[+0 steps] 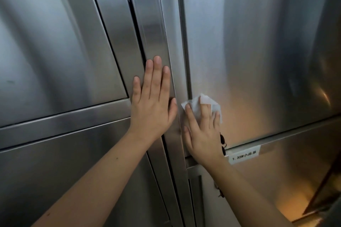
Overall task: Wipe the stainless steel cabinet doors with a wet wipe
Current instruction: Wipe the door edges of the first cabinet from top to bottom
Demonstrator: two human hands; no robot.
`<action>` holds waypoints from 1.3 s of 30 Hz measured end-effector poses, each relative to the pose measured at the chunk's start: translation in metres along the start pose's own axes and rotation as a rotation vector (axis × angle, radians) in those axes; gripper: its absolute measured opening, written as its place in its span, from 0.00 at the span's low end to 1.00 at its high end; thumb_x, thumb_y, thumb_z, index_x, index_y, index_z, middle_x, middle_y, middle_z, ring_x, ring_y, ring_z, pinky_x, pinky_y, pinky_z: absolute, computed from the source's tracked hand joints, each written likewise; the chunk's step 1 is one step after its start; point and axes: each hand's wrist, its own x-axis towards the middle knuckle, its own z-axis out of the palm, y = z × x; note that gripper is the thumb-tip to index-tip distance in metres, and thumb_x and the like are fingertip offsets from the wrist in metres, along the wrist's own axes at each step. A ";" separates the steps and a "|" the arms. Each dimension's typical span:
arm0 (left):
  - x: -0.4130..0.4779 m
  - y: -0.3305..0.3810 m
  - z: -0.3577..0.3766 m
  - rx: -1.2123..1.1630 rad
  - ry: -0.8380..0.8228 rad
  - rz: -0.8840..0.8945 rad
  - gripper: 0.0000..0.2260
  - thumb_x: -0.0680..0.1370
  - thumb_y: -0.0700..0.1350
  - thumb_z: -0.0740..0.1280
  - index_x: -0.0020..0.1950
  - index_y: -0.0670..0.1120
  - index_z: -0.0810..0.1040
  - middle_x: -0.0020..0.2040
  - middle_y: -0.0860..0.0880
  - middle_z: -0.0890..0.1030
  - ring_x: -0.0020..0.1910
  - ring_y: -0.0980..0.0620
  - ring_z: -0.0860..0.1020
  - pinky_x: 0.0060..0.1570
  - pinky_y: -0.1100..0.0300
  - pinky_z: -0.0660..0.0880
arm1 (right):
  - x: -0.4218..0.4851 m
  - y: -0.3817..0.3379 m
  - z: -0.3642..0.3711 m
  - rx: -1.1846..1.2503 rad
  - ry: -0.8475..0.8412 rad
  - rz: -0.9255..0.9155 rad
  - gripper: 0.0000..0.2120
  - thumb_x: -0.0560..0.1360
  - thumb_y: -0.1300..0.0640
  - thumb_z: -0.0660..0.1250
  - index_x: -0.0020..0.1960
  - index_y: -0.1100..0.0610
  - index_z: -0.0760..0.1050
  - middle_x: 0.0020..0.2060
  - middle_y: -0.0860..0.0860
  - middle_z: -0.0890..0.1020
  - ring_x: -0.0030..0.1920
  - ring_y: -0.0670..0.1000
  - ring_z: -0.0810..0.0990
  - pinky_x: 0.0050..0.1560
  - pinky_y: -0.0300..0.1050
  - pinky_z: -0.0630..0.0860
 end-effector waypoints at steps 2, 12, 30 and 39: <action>0.000 0.000 0.001 0.021 0.010 0.005 0.31 0.75 0.50 0.57 0.74 0.37 0.54 0.73 0.40 0.50 0.73 0.40 0.53 0.71 0.45 0.46 | 0.001 0.003 0.000 -0.029 0.041 -0.039 0.22 0.74 0.56 0.57 0.66 0.62 0.72 0.67 0.68 0.64 0.67 0.65 0.63 0.61 0.67 0.66; -0.001 -0.002 0.002 0.092 0.019 0.022 0.31 0.77 0.51 0.56 0.75 0.37 0.52 0.73 0.40 0.50 0.73 0.41 0.53 0.70 0.46 0.45 | 0.006 0.001 -0.001 -0.040 0.146 -0.042 0.22 0.72 0.61 0.55 0.63 0.61 0.75 0.64 0.69 0.70 0.68 0.66 0.65 0.64 0.64 0.63; 0.000 -0.002 0.005 0.107 0.043 0.019 0.30 0.77 0.51 0.54 0.74 0.37 0.52 0.73 0.41 0.50 0.73 0.40 0.53 0.70 0.46 0.44 | 0.010 0.013 0.019 -0.039 0.039 -0.088 0.27 0.76 0.53 0.54 0.73 0.60 0.56 0.71 0.67 0.52 0.72 0.65 0.50 0.67 0.64 0.54; 0.000 -0.001 0.006 0.114 0.035 0.014 0.31 0.76 0.50 0.57 0.74 0.37 0.54 0.73 0.36 0.60 0.72 0.40 0.54 0.70 0.46 0.45 | -0.053 0.010 0.033 0.063 -0.120 0.000 0.25 0.79 0.51 0.50 0.72 0.62 0.55 0.70 0.70 0.52 0.72 0.66 0.48 0.66 0.64 0.51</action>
